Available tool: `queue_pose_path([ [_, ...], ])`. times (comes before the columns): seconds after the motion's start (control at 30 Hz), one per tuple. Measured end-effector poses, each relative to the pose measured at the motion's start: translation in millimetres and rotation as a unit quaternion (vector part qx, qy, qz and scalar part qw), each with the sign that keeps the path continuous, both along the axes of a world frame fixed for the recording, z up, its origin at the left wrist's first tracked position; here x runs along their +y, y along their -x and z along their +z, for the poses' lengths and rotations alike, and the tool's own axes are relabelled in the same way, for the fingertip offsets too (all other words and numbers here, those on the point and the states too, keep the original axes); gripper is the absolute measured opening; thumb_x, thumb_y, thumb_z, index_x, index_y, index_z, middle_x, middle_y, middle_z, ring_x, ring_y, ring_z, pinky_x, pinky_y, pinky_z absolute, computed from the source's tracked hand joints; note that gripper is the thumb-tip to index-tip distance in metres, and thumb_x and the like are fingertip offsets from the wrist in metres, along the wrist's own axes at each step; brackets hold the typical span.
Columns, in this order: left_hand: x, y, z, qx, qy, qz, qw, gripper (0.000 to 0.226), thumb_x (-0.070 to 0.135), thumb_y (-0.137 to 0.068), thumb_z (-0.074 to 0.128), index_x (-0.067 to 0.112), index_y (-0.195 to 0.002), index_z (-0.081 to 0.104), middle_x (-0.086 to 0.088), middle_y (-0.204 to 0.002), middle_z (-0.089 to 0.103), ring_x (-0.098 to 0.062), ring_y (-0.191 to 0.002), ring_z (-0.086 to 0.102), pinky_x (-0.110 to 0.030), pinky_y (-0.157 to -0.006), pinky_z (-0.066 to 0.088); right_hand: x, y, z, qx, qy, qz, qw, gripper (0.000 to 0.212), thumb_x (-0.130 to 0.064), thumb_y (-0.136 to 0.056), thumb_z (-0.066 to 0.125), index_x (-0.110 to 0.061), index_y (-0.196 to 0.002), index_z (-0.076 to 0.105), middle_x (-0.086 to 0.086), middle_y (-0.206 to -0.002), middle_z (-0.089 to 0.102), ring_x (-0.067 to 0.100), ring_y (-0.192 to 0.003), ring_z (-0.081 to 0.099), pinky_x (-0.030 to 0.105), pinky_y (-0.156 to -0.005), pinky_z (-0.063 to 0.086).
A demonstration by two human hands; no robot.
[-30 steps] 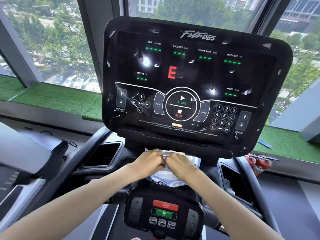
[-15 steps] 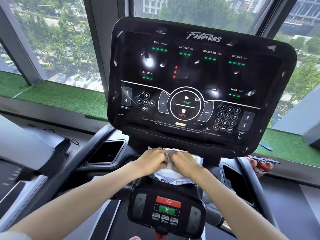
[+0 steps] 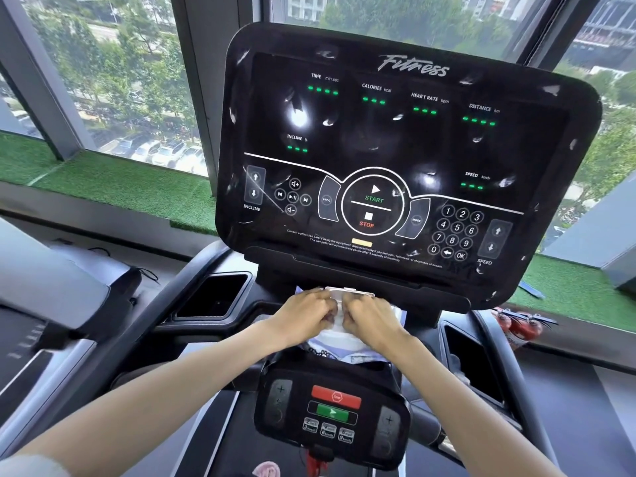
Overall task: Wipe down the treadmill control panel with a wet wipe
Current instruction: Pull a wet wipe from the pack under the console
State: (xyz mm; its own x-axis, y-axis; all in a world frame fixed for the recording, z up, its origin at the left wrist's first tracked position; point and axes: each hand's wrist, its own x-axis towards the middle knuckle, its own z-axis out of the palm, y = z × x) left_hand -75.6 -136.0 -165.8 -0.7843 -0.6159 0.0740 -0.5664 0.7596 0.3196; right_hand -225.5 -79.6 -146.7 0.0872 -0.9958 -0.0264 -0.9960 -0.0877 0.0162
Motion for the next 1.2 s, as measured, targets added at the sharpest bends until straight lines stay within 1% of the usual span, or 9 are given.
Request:
queue_pose_path([
  [0.17,0.2,1.9,2.0,0.004,-0.016,0.006,1.000,0.033,0.020,-0.087,0.059,0.017,-0.120,0.056,0.004,-0.127,0.054,-0.015,-0.120,0.045,-0.028,-0.090,0.039,2.4,6.5,-5.4,-0.019,0.016,0.034,0.999,0.045,-0.020,-0.089,0.046,-0.017,-0.133,0.042,0.009,-0.113,0.065,0.033,-0.097,0.062,0.037,-0.070,0.047],
  [0.27,-1.2,2.6,2.1,-0.019,-0.013,0.007,1.000,0.022,0.022,-0.088,0.057,0.014,-0.108,0.062,0.000,-0.119,0.055,-0.017,-0.118,0.046,-0.030,-0.088,0.039,3.3,6.5,-4.2,0.006,0.018,0.054,0.998,0.033,-0.015,-0.085,0.050,-0.010,-0.118,0.054,0.013,-0.108,0.065,0.034,-0.091,0.064,0.034,-0.064,0.045],
  [0.4,-1.8,4.6,1.6,-0.017,-0.022,0.015,1.000,0.017,0.022,-0.088,0.057,0.013,-0.101,0.063,-0.001,-0.117,0.056,-0.017,-0.116,0.047,-0.030,-0.088,0.040,0.9,3.6,-2.9,0.039,0.034,0.061,0.997,0.018,-0.007,-0.065,0.072,-0.007,-0.081,0.064,0.009,-0.068,0.067,0.028,-0.050,0.063,0.024,-0.039,0.035],
  [0.53,-0.9,7.0,0.3,-0.014,-0.015,0.022,1.000,0.014,0.021,-0.086,0.058,0.010,-0.094,0.062,-0.002,-0.113,0.056,-0.017,-0.112,0.048,-0.028,-0.085,0.038,4.4,4.5,-4.7,0.044,0.015,0.074,0.996,0.046,-0.013,-0.036,0.086,-0.012,-0.073,0.059,0.002,-0.060,0.062,0.018,-0.040,0.057,0.015,-0.032,0.030],
  [0.63,-0.7,7.1,-0.1,-0.013,-0.021,0.027,0.999,0.015,0.021,-0.086,0.058,0.008,-0.092,0.062,-0.003,-0.109,0.057,-0.018,-0.109,0.049,-0.028,-0.084,0.039,2.0,5.2,-10.4,0.047,0.015,0.078,0.996,0.058,-0.011,-0.034,0.086,-0.014,-0.082,0.053,0.002,-0.055,0.060,0.017,-0.039,0.056,0.015,-0.032,0.028],
  [0.8,0.5,7.5,0.9,-0.012,-0.036,0.035,0.999,0.017,0.022,-0.086,0.060,0.007,-0.092,0.062,-0.003,-0.109,0.056,-0.017,-0.110,0.048,-0.028,-0.084,0.039,-2.3,2.2,-18.2,0.091,0.027,0.080,0.992,0.035,-0.006,-0.040,0.083,-0.011,-0.064,0.059,0.007,-0.055,0.059,0.022,-0.041,0.057,0.018,-0.032,0.032],
  [1.0,4.8,7.2,5.3,-0.004,-0.052,0.048,0.997,0.013,0.021,-0.086,0.060,0.010,-0.092,0.062,-0.002,-0.111,0.057,-0.017,-0.112,0.048,-0.026,-0.084,0.038,-3.0,-0.9,-11.2,0.042,0.049,0.073,0.995,0.021,-0.003,-0.061,0.069,0.000,-0.080,0.062,0.017,-0.069,0.066,0.032,-0.054,0.064,0.025,-0.039,0.038],
  [1.1,7.0,6.3,7.5,0.012,-0.055,0.050,0.997,0.008,0.019,-0.086,0.060,0.012,-0.088,0.062,-0.001,-0.110,0.058,-0.016,-0.112,0.048,-0.023,-0.081,0.035,1.2,-3.8,-3.1,-0.037,0.014,0.050,0.998,0.026,-0.011,-0.081,0.048,-0.004,-0.105,0.055,0.015,-0.103,0.064,0.036,-0.090,0.061,0.035,-0.062,0.043],
  [1.2,9.3,6.7,8.7,-0.008,-0.038,0.044,0.998,0.013,0.021,-0.087,0.059,0.013,-0.093,0.066,-0.001,-0.113,0.057,-0.015,-0.114,0.047,-0.022,-0.082,0.034,6.6,-1.3,14.4,-0.163,-0.020,0.011,0.986,0.017,-0.015,-0.080,0.054,-0.014,-0.096,0.057,0.006,-0.095,0.066,0.028,-0.089,0.059,0.033,-0.069,0.043],
])
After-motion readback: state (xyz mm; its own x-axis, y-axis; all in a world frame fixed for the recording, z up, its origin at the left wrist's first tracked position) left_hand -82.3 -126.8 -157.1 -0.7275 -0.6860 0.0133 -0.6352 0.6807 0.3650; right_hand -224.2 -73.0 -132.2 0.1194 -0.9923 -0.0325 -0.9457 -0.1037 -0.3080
